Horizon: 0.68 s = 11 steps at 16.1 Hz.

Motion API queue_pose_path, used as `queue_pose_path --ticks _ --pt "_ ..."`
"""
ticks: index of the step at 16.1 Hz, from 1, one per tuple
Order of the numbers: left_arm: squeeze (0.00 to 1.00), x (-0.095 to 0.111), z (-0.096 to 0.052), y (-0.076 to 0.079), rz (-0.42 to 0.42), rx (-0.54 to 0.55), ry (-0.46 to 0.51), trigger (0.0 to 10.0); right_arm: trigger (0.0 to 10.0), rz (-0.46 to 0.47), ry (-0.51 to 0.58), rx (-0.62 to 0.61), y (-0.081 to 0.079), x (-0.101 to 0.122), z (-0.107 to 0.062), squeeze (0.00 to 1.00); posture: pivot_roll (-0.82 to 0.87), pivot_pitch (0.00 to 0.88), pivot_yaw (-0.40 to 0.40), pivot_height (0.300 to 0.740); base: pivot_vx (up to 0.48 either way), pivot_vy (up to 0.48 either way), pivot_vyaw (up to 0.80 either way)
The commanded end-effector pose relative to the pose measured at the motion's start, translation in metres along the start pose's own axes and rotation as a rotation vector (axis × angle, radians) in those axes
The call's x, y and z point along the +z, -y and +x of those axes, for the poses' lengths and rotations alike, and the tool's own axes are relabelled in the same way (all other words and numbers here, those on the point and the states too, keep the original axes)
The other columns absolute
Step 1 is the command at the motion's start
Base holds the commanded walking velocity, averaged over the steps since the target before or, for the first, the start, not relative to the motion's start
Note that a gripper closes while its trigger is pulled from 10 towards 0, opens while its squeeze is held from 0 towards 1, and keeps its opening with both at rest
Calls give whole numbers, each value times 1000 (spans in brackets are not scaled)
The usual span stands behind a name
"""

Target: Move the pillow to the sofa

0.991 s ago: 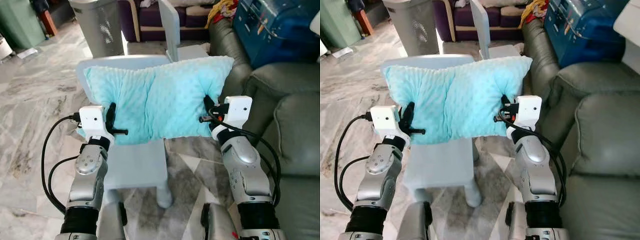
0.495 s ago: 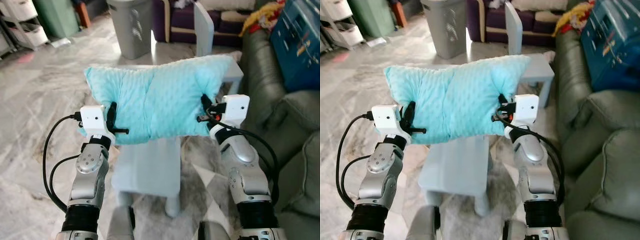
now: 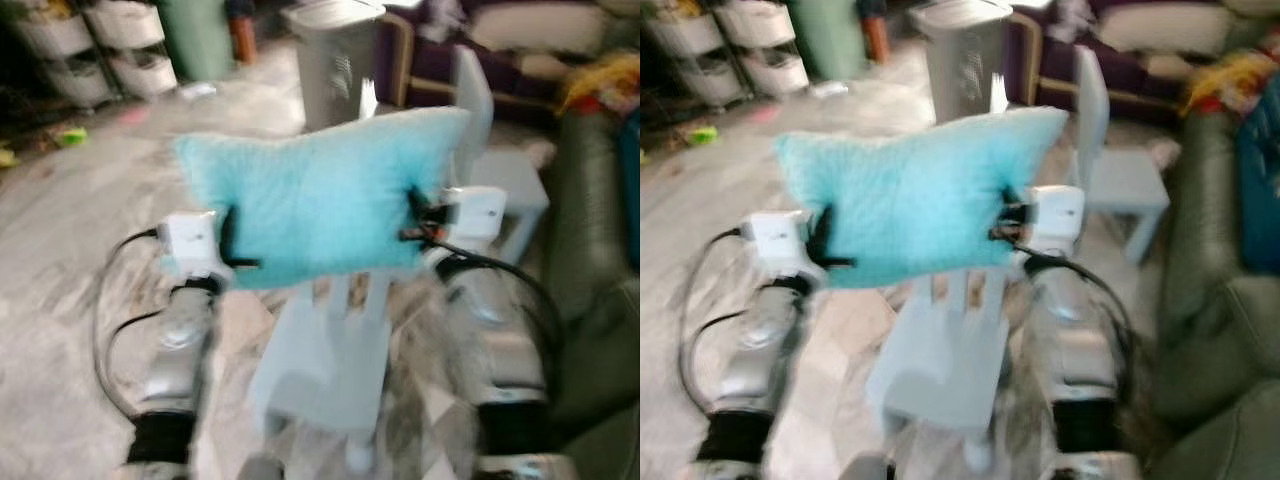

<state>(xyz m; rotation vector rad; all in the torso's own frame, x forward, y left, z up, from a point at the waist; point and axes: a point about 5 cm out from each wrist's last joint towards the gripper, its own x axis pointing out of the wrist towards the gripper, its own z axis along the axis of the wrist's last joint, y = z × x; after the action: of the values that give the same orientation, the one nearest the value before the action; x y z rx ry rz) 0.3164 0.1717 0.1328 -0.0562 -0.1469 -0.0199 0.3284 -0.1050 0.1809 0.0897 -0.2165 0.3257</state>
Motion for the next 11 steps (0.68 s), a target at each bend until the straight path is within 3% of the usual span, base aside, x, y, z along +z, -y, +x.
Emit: queue_pose_path --ticks 1,11 --pt "0 4 7 24 -26 -71 14 10000 10000 -23 20 -65 21 5 -8 0 -132 0 45 740 0 0 0" --pt "0 -2 7 25 -12 -76 -43 10000 10000 -14 19 -85 24 5 -10 0 -137 0 52 740 0 0 0"
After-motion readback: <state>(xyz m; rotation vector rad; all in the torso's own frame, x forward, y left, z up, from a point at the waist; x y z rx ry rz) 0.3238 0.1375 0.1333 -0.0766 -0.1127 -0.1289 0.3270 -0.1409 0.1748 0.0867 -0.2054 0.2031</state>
